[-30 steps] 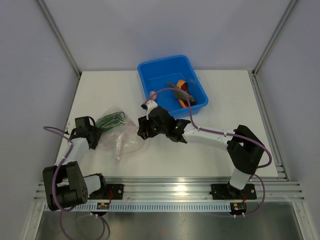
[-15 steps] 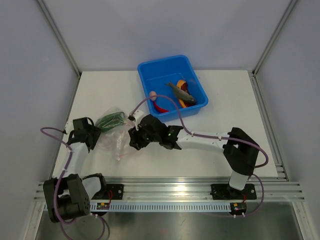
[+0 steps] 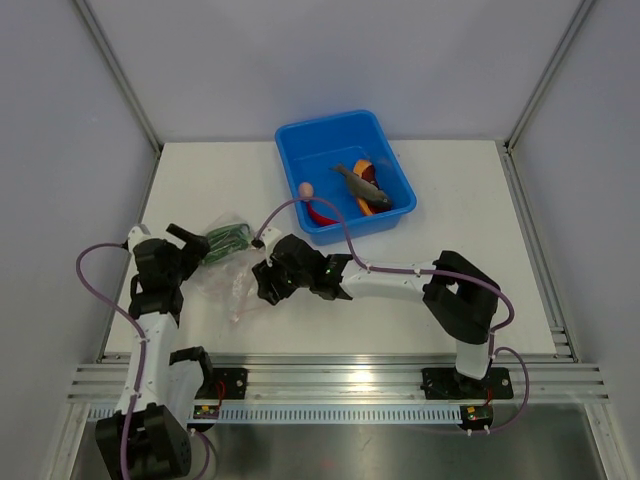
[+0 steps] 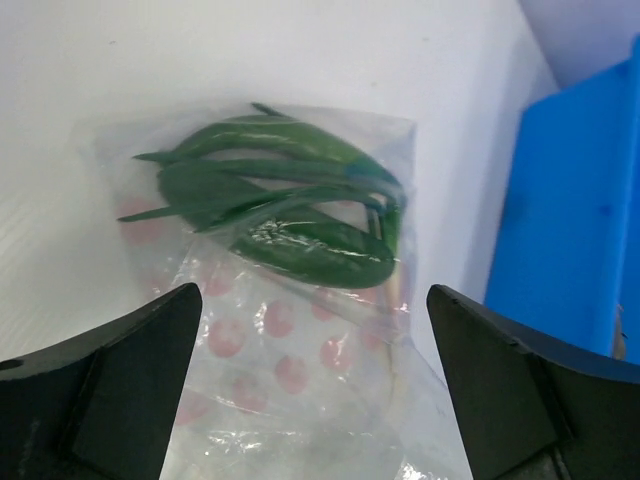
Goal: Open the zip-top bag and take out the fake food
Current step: Adjust the zipper food storage bag at the center of the board.
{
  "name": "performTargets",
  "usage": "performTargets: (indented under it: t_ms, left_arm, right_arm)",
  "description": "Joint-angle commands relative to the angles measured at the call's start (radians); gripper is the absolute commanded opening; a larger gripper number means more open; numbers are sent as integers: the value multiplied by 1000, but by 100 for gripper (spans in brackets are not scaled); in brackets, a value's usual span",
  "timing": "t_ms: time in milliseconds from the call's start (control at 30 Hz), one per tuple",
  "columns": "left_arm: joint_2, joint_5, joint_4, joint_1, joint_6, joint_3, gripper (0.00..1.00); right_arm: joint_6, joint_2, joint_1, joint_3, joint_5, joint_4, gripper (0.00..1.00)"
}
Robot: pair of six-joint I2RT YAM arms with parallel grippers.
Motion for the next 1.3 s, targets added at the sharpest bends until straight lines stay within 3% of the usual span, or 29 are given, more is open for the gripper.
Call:
performTargets:
  t_ms: [0, 167, 500, 700, 800, 900, 933, 1067, 1267]
  left_arm:
    - [-23, 97, 102, 4, 65, -3, 99]
    - [137, 167, 158, 3, 137, 66, 99]
    - [418, 102, 180, -2, 45, 150, 99]
    - [472, 50, 156, 1, 7, 163, 98]
    - [483, 45, 172, -1, -4, 144, 87]
    - [481, 57, 200, 1, -21, 112, 70]
    - [481, 59, 202, 3, -22, 107, 58]
    - [459, 59, 202, 9, -31, 87, 33]
    - [322, -28, 169, 12, -59, 15, 18]
  right_arm:
    - [-19, -16, 4, 21, 34, 48, 60]
    - [-18, -19, 4, 12, 117, 40, 61]
    - [-5, -82, 3, -50, 144, 101, 60]
    - [-7, -56, 3, -32, 144, 86, 60]
    - [-9, -35, 3, -16, 144, 74, 60]
    - [-9, -16, 0, -5, 143, 68, 60]
    - [-9, -10, 0, -2, 144, 68, 60]
    - [-9, 19, -4, 24, 161, 48, 58]
    - [1, 66, -25, 70, 166, 25, 55]
